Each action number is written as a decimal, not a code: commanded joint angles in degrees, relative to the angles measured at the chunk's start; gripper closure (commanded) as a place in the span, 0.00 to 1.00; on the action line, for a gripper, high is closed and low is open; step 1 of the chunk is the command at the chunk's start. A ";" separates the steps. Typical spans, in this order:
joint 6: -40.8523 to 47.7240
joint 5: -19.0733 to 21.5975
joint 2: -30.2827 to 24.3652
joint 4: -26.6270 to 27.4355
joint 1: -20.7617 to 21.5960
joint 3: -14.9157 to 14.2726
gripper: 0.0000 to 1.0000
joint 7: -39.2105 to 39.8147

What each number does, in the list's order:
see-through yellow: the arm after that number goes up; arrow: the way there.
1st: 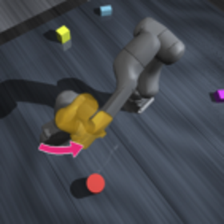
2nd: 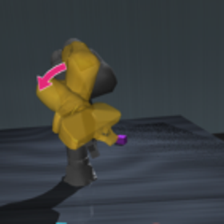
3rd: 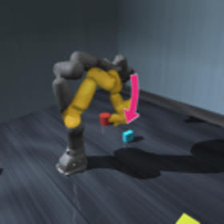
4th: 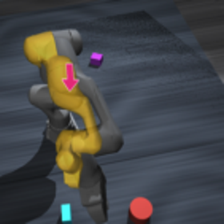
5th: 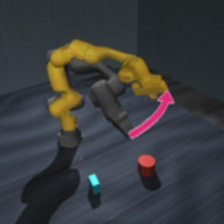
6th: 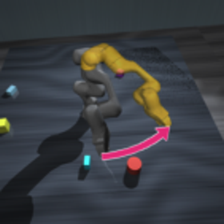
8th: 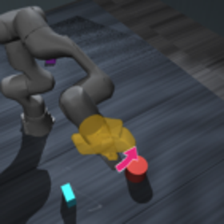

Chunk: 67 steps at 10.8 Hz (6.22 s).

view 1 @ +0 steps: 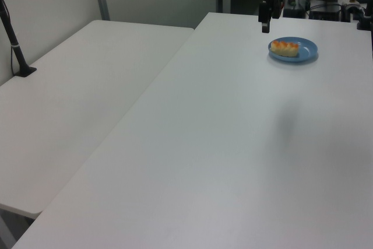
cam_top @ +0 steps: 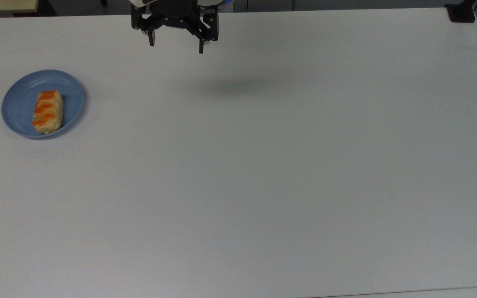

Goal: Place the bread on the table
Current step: 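Move the gripper over the bread on the blue plate and lower it, then close the gripper on the bread with orange topping, then lift the bread off the plate and carry it onto the bare table, then open the gripper to release the bread and raise it away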

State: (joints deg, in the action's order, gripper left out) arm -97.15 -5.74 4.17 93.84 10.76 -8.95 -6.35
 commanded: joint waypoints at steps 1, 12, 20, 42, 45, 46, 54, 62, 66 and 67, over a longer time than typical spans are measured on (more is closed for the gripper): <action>0.04 0.03 -0.48 0.82 0.41 -0.36 0.00 -0.24; -7.59 0.03 4.78 0.64 -13.28 -0.54 0.00 14.87; -22.55 2.05 20.25 -2.44 -28.24 -0.45 0.00 29.28; -16.93 1.61 16.75 -0.33 -20.38 4.64 0.64 20.29; -17.46 1.70 17.10 -0.41 -7.81 4.65 0.64 6.49; -17.20 1.78 17.19 -0.50 -4.20 4.73 0.64 2.61; -19.83 1.61 23.08 -0.77 5.33 4.65 0.00 -10.43; 1.93 1.17 2.99 -1.38 -2.57 3.77 0.00 5.54; 6.27 1.70 -4.52 -0.77 -8.82 4.12 0.00 9.52; 6.01 1.70 -4.52 -0.77 -8.82 4.03 0.00 9.43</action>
State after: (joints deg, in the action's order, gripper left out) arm -90.74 -4.62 1.32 90.67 2.48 -5.18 2.20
